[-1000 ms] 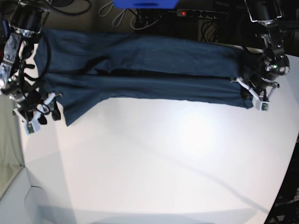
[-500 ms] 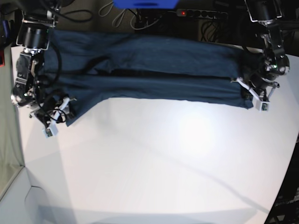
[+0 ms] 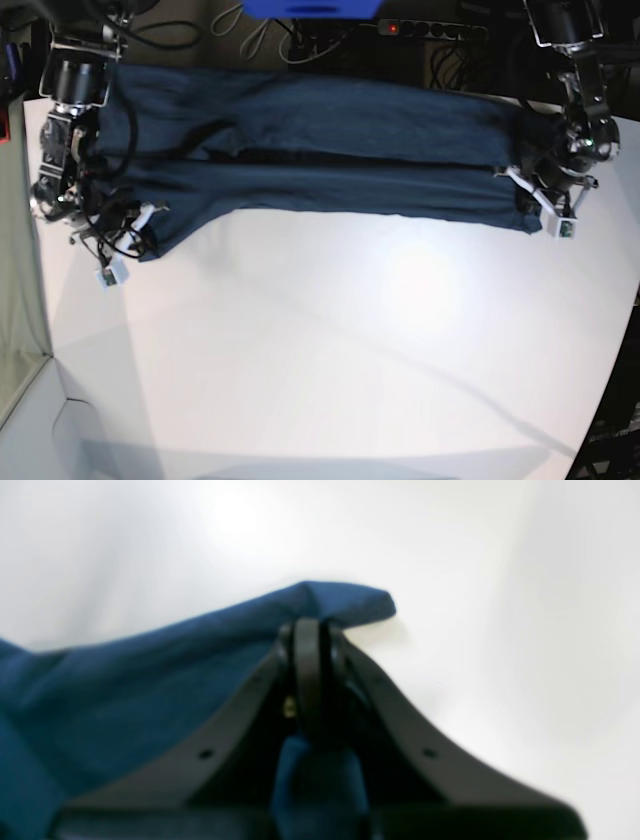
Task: Layout the t-shirt on the table in an organized manner, then fold the t-shirt properly
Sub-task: 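Release and regrasp the folded edge with the right gripper, then pull the folded strip taut with both grippers to straighten it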
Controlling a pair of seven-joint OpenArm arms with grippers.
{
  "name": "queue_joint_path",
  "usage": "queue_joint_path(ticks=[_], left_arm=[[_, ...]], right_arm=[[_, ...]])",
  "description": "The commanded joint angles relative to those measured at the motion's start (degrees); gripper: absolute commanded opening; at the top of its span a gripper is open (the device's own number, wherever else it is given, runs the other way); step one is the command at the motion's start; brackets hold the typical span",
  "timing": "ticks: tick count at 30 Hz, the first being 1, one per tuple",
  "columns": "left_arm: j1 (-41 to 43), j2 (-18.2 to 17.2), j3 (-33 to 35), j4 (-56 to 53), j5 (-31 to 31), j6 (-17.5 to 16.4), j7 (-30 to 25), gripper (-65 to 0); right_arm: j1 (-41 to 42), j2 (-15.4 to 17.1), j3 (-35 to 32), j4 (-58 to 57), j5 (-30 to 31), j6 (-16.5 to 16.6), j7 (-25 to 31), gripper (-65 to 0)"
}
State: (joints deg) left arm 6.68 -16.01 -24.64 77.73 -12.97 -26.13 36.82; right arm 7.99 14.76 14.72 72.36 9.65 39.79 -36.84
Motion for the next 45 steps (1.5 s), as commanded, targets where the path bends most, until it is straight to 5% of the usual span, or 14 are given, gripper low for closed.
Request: queue_joint_path(ticks=[1, 8, 18, 30, 45], left_arm=[[0.22, -0.3, 0.16, -0.06, 1.15, 0.06, 2.61, -64.9], [0.22, -0.3, 0.16, -0.06, 0.88, 0.06, 2.61, -64.9], [0.22, -0.3, 0.07, -0.06, 0.88, 0.06, 2.96, -64.9], [0.22, -0.3, -0.02, -0.06, 1.06, 0.06, 2.96, -64.7], [0.4, -0.82, 0.25, 0.02, 0.88, 0.06, 3.14, -62.2]], right_arm=[[0.06, 0.93, 0.44, 3.38, 1.3, 0.21, 1.46, -65.0], [-7.68, 0.22, 3.52, 22.1, 1.65, 0.21, -4.7, -65.0], [-22.1, -5.31, 13.1, 40.74, 1.38, 0.21, -9.09, -65.0], [-29.92, -9.18, 18.91, 40.39, 1.3, 0.21, -8.74, -65.0], [-29.48, -9.09, 21.37, 25.62, 1.3, 0.21, -3.73, -65.0]])
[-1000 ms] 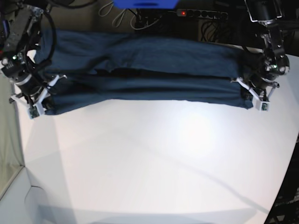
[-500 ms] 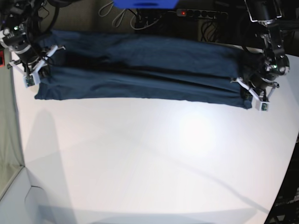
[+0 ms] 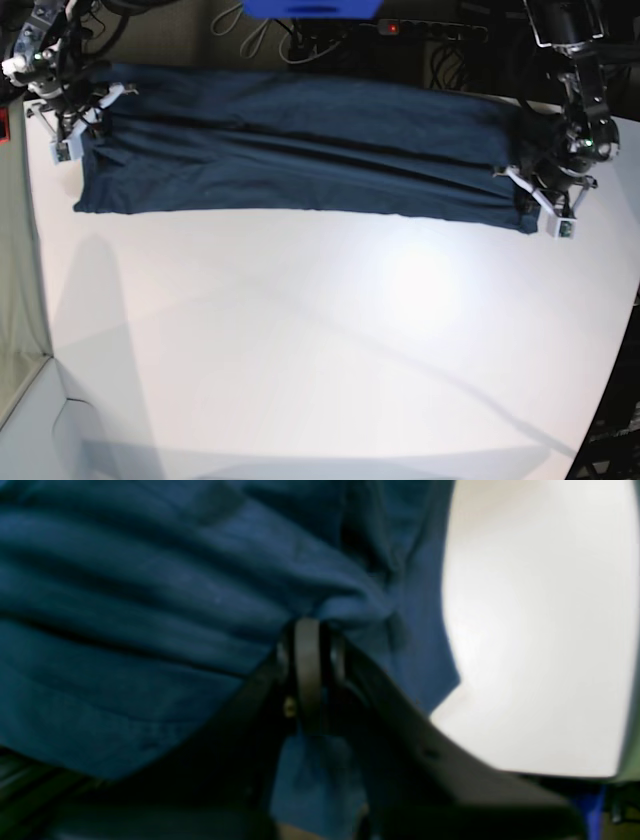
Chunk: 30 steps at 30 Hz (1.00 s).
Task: Layout the t-shirt on the table in an organized manner, then fold the t-shirt properly
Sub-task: 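Pull the folded strip taut with both grippers to straighten it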
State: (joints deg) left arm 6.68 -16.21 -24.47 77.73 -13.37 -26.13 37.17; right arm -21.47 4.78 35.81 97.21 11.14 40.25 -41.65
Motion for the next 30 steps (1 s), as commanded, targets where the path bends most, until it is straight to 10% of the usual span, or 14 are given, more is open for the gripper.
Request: queue_joint_path(ticks=[1, 8, 30], left_arm=[[0.4, -0.63, -0.01, 0.11, 1.28, 0.06, 2.79, -59.6], [0.84, -0.63, -0.28, 0.46, 1.19, 0.06, 2.79, -28.0], [3.74, -0.19, -7.58, 11.8, 1.1, 0.06, 8.85, -27.5]], right_arm=[[0.07, 0.89, 0.28, 0.24, -0.28, -0.25, 1.08, -65.0], [0.07, 0.98, 0.01, -1.16, -0.28, -0.25, 1.08, -65.0], [0.07, 0.63, -3.42, -1.16, -0.28, -0.25, 1.08, -65.0]])
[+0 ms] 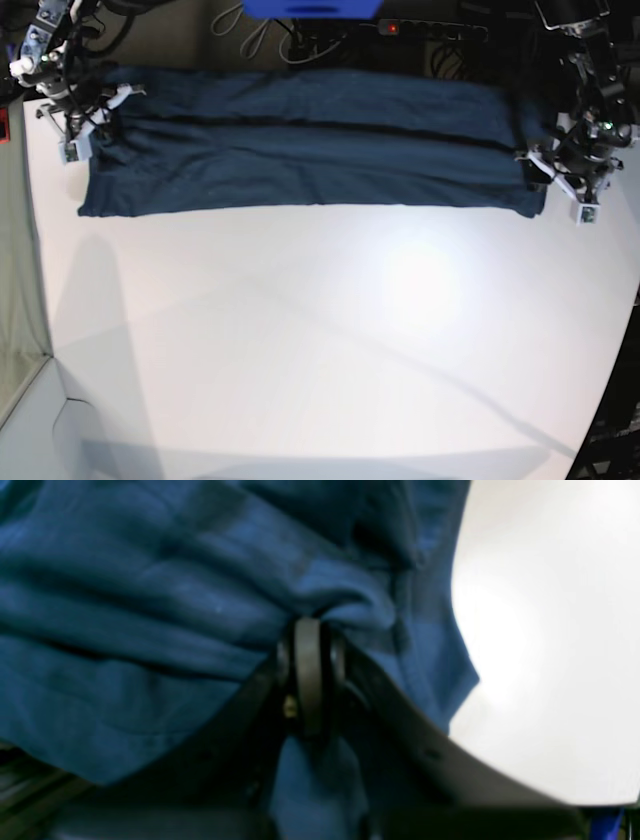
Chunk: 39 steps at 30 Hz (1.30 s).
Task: Layout the t-shirt on the table in an organized manner, then fold the t-shirt properly
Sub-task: 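Pull the folded strip taut with both grippers to straighten it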
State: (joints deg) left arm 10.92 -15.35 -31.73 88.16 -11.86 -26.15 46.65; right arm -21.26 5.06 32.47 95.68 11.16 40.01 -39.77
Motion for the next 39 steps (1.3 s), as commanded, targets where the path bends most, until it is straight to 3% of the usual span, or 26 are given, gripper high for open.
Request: queue_joint_path(ticks=[1, 10, 18, 30, 39], left_arm=[[-0.32, -1.04, -0.41, 1.91, -0.41, 0.09, -0.63, -27.5], [3.46, -0.95, -0.41, 6.92, -3.4, 0.09, 4.03, -27.5], [5.83, -0.78, -4.01, 7.0, -6.12, 0.09, 4.47, -27.5], [5.21, -0.16, -3.84, 2.43, -5.94, 0.09, 3.85, -27.5], [4.42, -0.16, -3.66, -4.25, -5.94, 0.09, -0.46, -27.7]], right_arm=[[-0.15, 0.35, -0.34, 0.37, -0.3, -0.01, -0.8, -65.0], [0.38, 0.26, -2.01, 0.37, -0.3, -0.01, -0.8, -65.0], [1.26, 0.26, -2.01, -1.66, -0.3, -0.01, -0.8, -65.0], [1.26, 0.26, -2.01, -1.66, -0.3, -0.01, -0.8, -65.0], [1.26, 0.35, -2.01, -1.66, -0.3, -0.01, -0.8, -65.0]])
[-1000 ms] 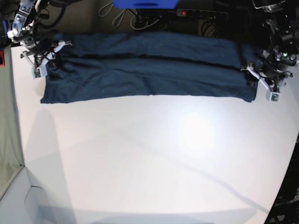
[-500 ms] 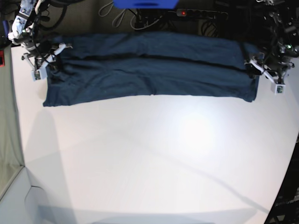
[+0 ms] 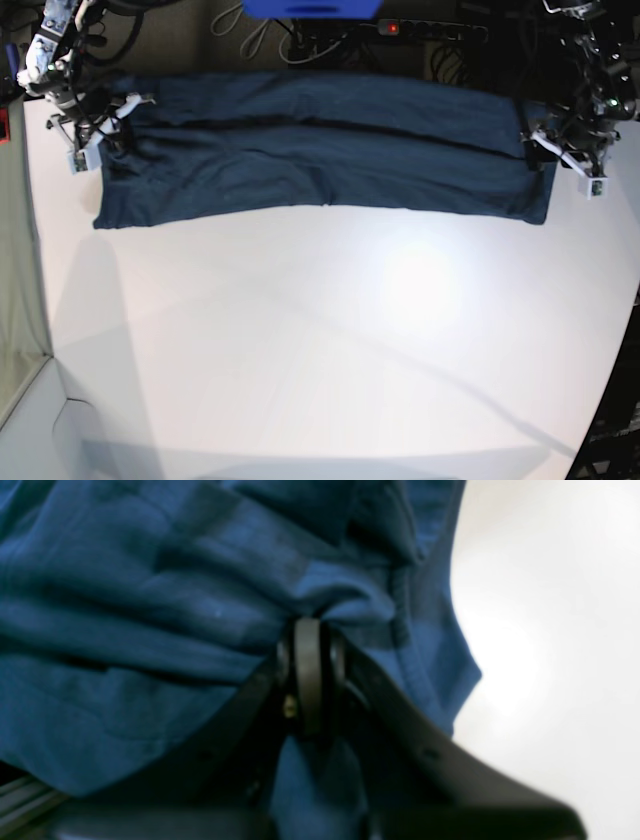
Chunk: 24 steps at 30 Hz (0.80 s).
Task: Layout the t-shirt on the table in an organized manner, then fold the t-shirt properly
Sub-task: 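Pull the folded strip taut with both grippers to straighten it, then carry the strip end with the left gripper toward the right gripper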
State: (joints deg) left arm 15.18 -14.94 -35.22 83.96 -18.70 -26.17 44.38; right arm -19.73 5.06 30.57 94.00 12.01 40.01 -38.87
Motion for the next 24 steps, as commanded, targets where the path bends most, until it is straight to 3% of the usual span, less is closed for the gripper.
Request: queue_joint_path(ticks=[1, 9, 17, 24], left_arm=[[0.16, -0.58, -0.16, -0.58, 0.9, 0.11, 1.82, -27.7], [-2.56, -0.58, -0.16, -8.23, 0.81, 0.11, 1.73, -30.6], [-5.99, -0.58, -0.07, -15.17, 0.81, 0.11, 1.82, -65.0], [-6.7, -0.58, 1.51, -12.53, 0.46, 0.11, 1.82, -64.9]], right_arm=[[-0.27, 0.35, -0.11, 0.03, -1.15, -0.01, -1.7, -65.0], [-0.27, 0.43, -0.11, 0.03, -1.15, -0.01, -1.7, -65.0], [-0.27, 0.7, -0.11, 0.03, -1.15, -0.01, -1.7, -65.0], [0.69, 1.31, -0.11, -0.06, -1.15, -0.01, -1.87, -65.0]])
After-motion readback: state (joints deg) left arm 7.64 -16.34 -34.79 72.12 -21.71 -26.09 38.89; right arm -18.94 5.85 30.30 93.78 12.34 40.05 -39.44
